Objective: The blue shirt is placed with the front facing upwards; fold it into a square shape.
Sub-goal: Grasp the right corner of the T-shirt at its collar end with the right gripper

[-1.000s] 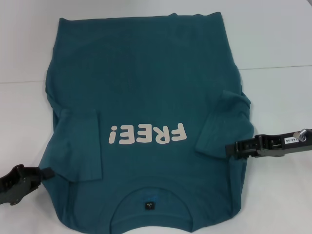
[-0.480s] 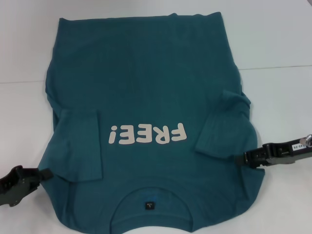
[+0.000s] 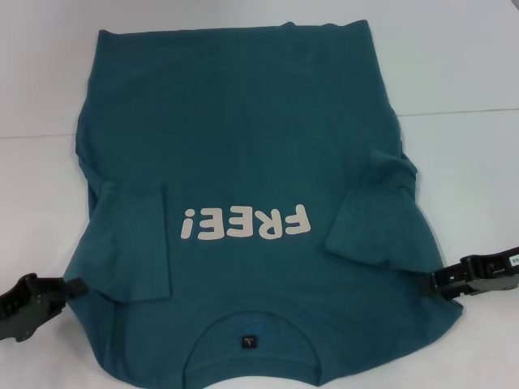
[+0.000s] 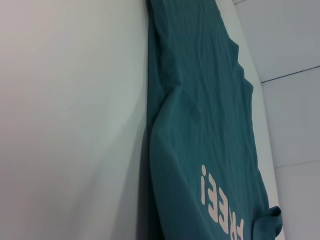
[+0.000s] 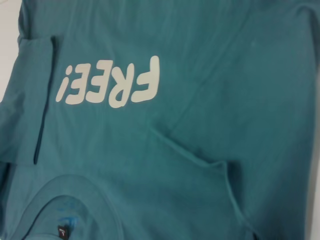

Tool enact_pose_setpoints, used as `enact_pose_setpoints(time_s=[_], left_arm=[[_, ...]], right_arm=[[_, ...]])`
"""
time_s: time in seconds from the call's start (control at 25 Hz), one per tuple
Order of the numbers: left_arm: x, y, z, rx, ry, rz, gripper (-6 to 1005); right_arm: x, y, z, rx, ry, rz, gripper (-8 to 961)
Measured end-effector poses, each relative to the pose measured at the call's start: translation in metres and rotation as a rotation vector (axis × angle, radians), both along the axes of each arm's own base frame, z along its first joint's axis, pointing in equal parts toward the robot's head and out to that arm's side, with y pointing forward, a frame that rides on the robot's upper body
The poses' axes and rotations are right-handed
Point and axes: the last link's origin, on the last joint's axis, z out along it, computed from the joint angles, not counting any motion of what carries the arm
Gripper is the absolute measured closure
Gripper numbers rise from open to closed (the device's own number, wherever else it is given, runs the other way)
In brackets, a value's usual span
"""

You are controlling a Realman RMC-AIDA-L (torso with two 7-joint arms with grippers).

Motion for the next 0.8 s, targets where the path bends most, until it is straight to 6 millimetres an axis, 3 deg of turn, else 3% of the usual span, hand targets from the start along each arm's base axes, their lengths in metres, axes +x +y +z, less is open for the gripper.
enact_pose_setpoints(time_s=[0.36,0.8], left_arm=[[0.0,0.0,0.0,0.005,-0.003,0.001,958],[-0.001,0.001,0.001,0.008,0.001,0.007,958]], right_arm=[[0.013,-0.006,0.015,0.018,-0.015,-0.028,332],[0.02,-0.009,0.015,0.015,-0.047,-0.05,330]])
